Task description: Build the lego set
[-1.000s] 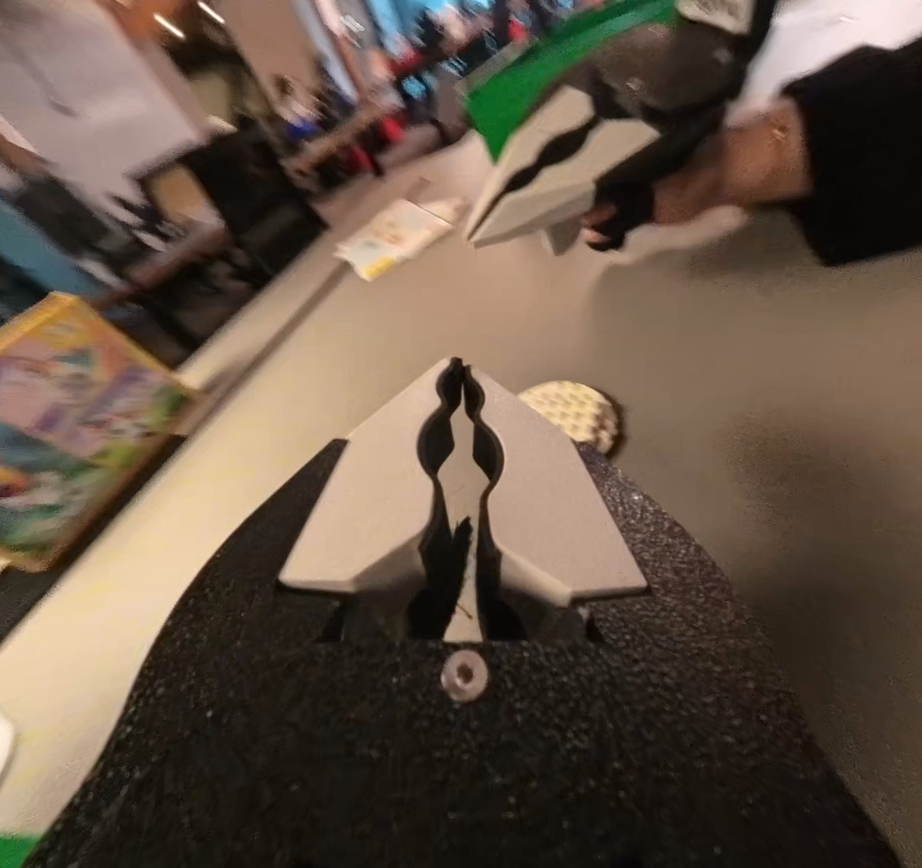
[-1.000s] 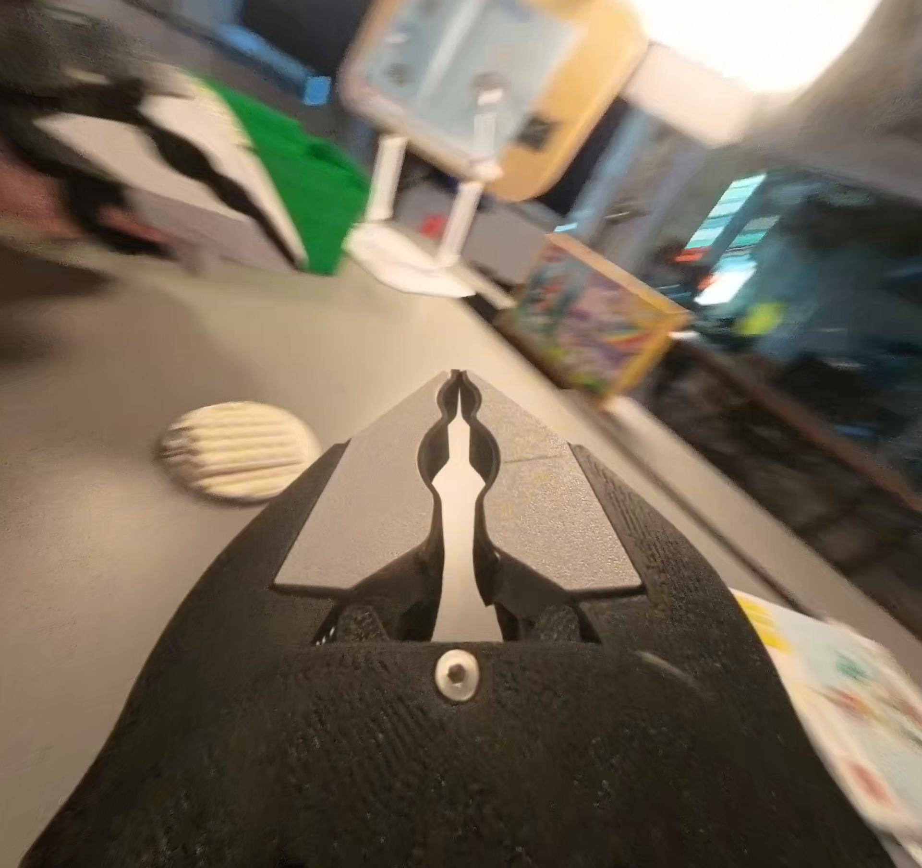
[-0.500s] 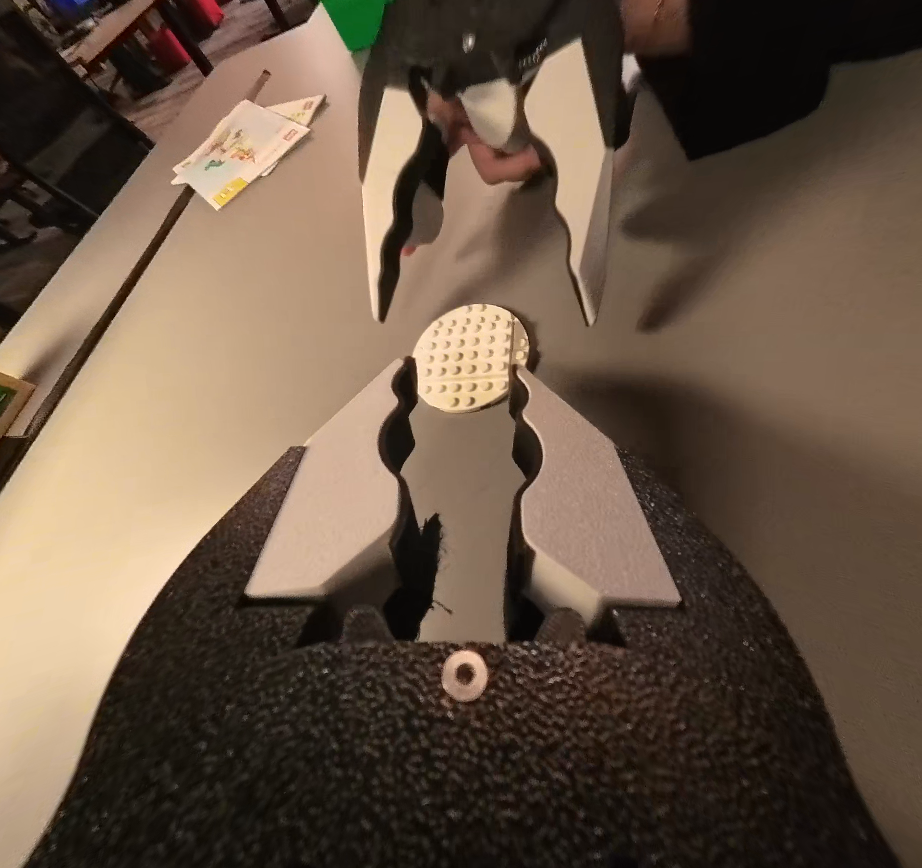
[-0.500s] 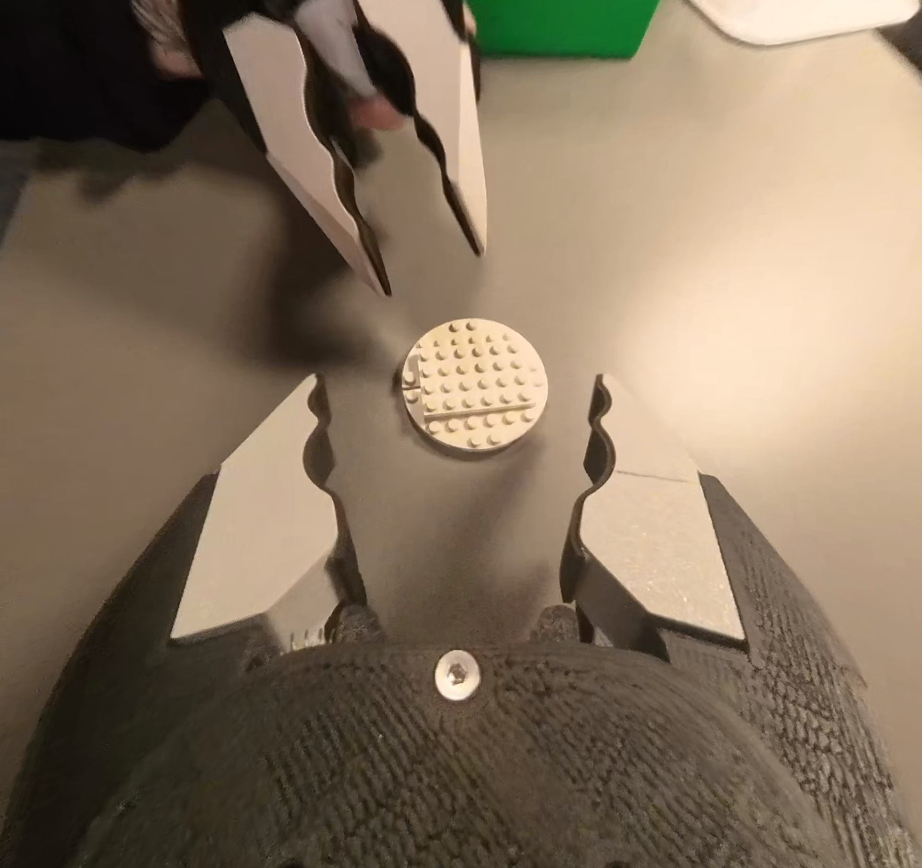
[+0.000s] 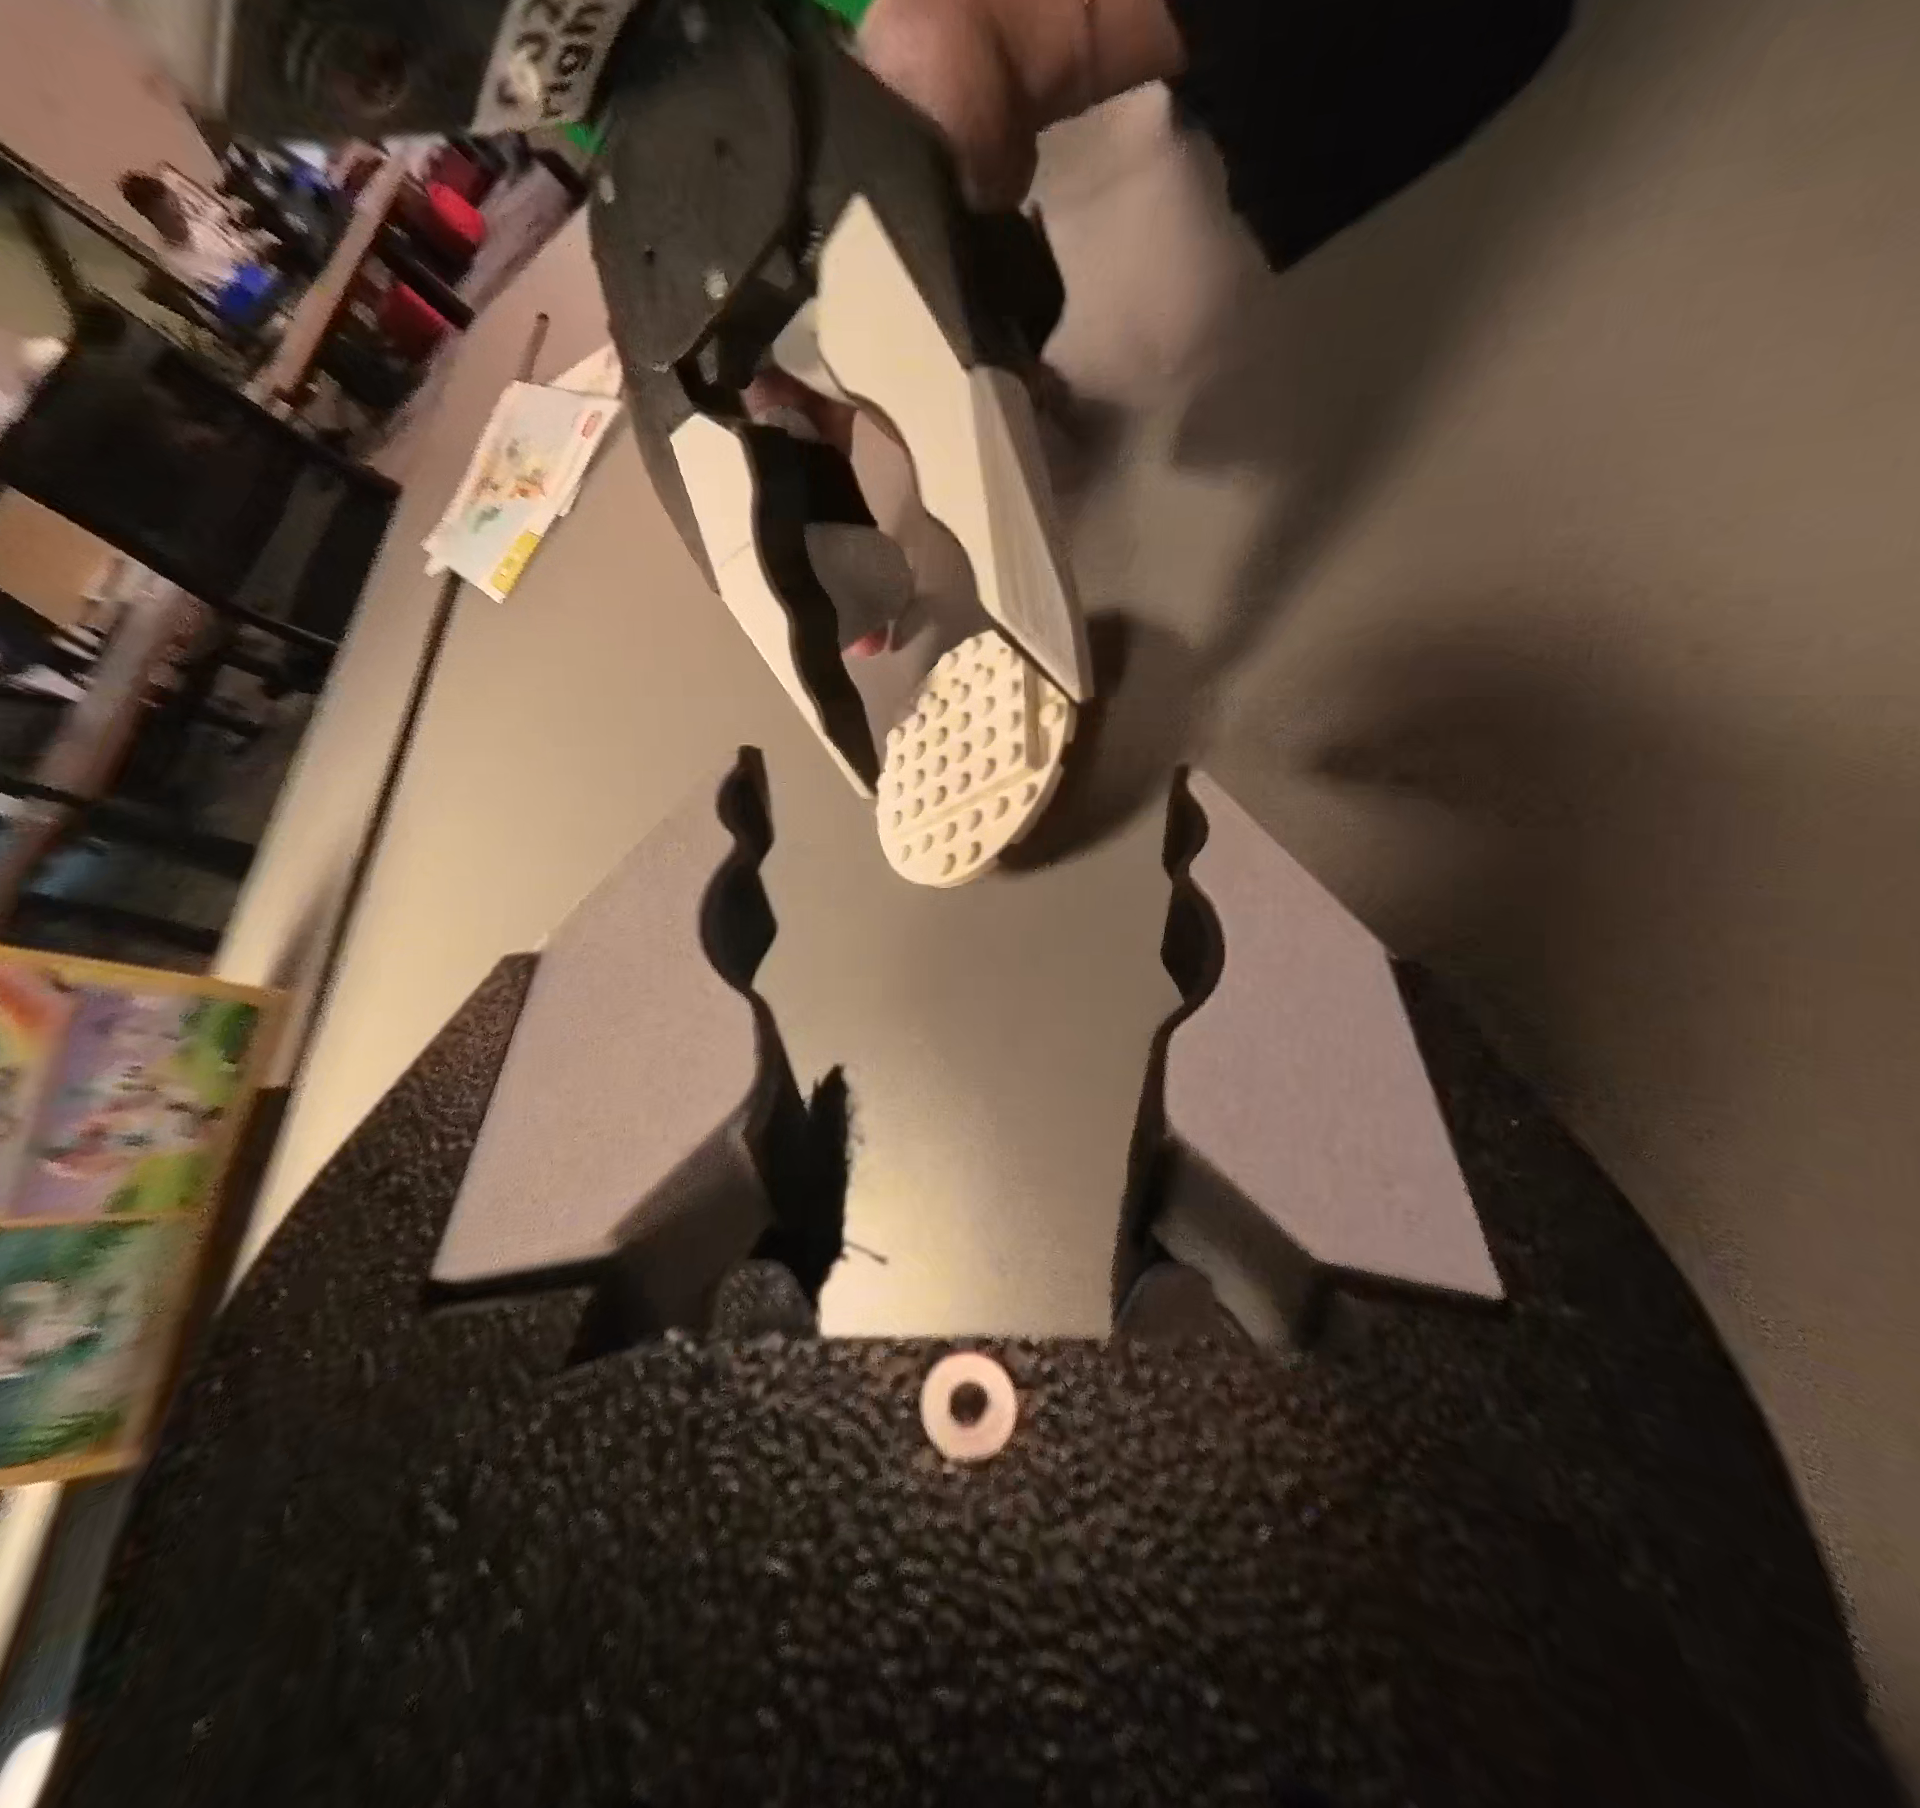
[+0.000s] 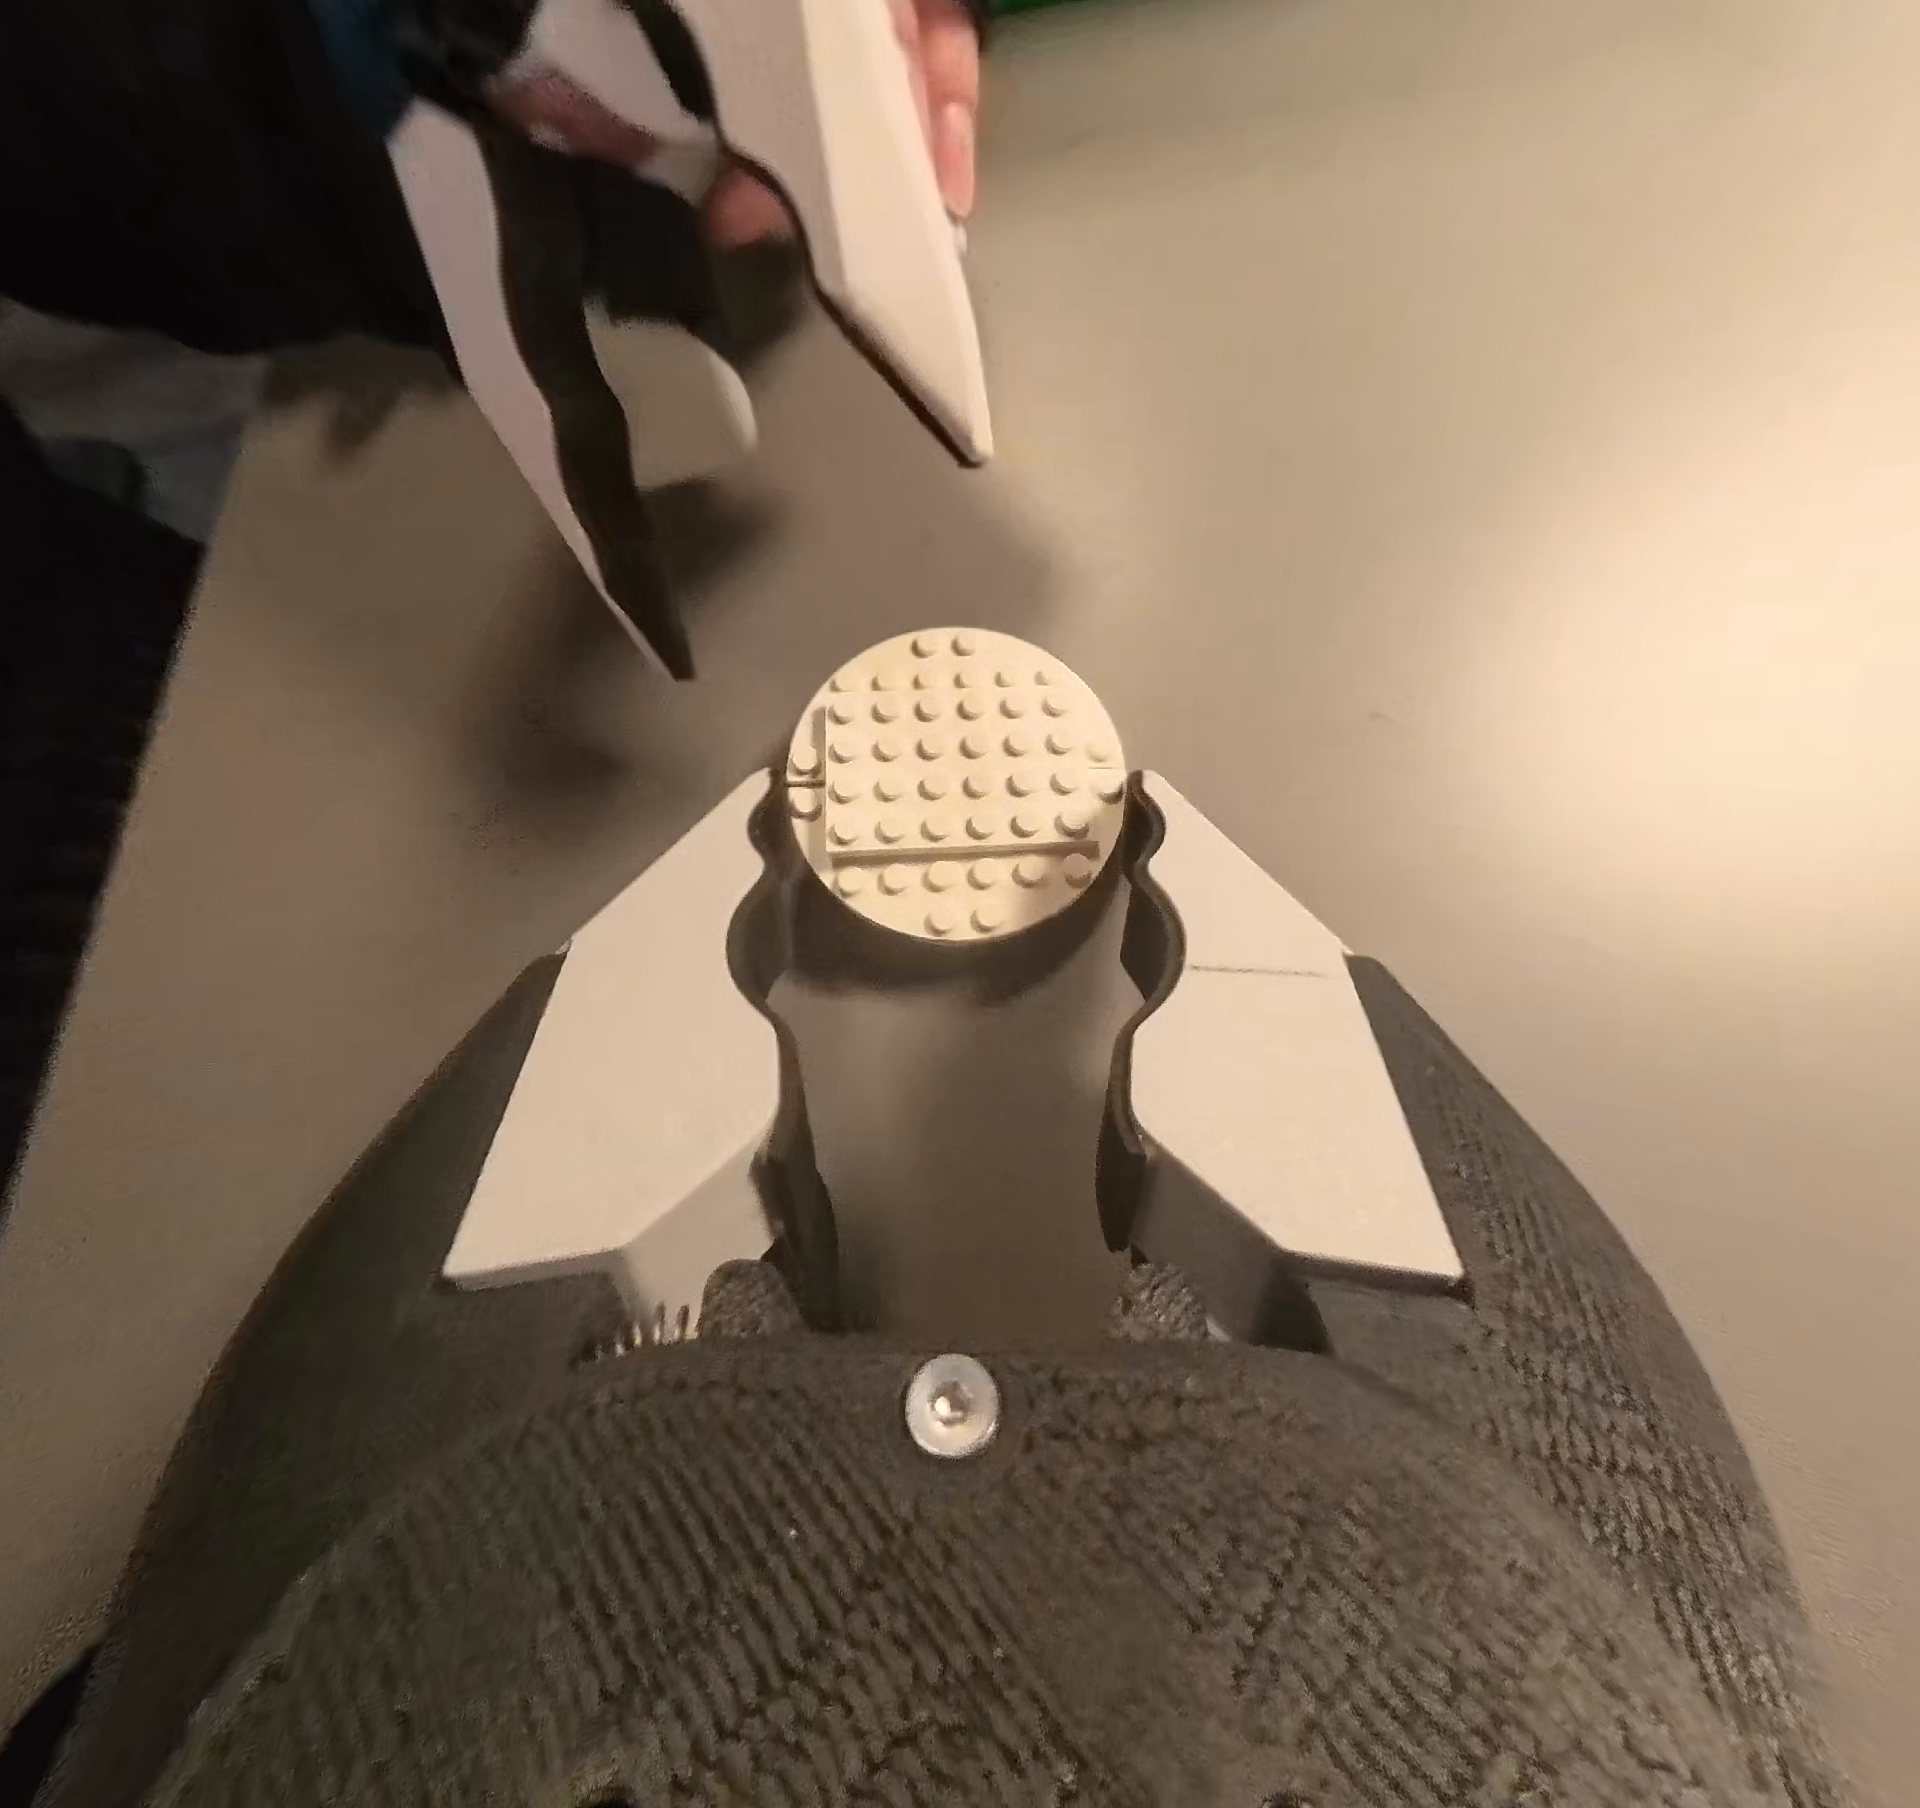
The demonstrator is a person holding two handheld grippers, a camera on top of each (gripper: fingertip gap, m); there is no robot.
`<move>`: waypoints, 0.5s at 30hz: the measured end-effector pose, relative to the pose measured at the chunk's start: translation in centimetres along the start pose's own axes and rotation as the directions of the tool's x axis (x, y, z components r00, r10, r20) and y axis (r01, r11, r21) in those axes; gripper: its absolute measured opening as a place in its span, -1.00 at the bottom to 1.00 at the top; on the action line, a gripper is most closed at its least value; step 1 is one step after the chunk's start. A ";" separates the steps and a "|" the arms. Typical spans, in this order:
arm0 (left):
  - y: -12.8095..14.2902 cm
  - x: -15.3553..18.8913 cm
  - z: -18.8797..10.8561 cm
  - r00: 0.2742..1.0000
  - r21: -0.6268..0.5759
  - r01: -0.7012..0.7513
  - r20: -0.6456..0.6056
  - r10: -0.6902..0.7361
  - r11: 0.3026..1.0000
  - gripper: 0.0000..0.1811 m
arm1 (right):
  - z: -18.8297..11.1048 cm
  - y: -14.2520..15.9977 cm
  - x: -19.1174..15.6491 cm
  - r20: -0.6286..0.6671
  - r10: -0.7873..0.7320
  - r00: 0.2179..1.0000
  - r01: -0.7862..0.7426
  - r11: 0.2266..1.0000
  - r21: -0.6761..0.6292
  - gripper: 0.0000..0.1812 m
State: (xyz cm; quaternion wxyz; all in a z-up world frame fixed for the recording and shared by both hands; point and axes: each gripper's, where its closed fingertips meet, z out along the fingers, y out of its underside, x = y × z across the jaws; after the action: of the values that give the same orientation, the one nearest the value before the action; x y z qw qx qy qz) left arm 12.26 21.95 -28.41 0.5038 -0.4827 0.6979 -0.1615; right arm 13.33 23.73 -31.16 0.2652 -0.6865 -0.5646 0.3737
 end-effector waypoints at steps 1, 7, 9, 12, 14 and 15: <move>0.1 0.1 0.2 0.998 -0.019 -0.058 0.015 0.058 0.998 -0.18 | -0.2 -0.3 -0.2 0.030 0.026 0.999 -0.027 0.999 0.022 -0.31; -0.4 -0.2 1.1 0.921 -0.072 -0.351 0.156 0.358 0.934 -0.72 | -1.0 -2.1 -1.9 0.204 0.138 0.969 -0.168 0.976 0.139 -0.31; -1.0 -0.9 0.8 0.899 -0.072 -0.376 0.211 0.383 0.924 -0.93 | -1.3 -2.6 -2.1 0.220 0.137 0.966 -0.177 0.969 0.170 -0.31; -1.5 -1.5 0.1 0.929 -0.025 -0.299 0.223 0.297 0.954 -0.93 | -2.5 -4.3 -2.1 0.134 0.018 0.991 -0.060 0.946 0.317 -0.06; -1.8 -1.7 -0.3 0.959 0.031 -0.212 0.201 0.202 0.977 -0.93 | -3.4 -4.8 -2.4 -0.011 -0.142 0.990 0.137 0.923 0.360 -0.09; -2.1 -1.7 -0.6 0.969 0.067 -0.174 0.187 0.159 0.982 -0.94 | -3.6 -4.8 -2.5 -0.098 -0.229 0.968 0.249 0.902 0.352 -0.18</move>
State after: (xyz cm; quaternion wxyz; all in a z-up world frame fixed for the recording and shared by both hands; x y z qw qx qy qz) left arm 12.89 22.25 -25.70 0.5965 -0.4136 0.6800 -0.1030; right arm 13.29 22.56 -24.71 0.4460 -0.5613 -0.5588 0.4169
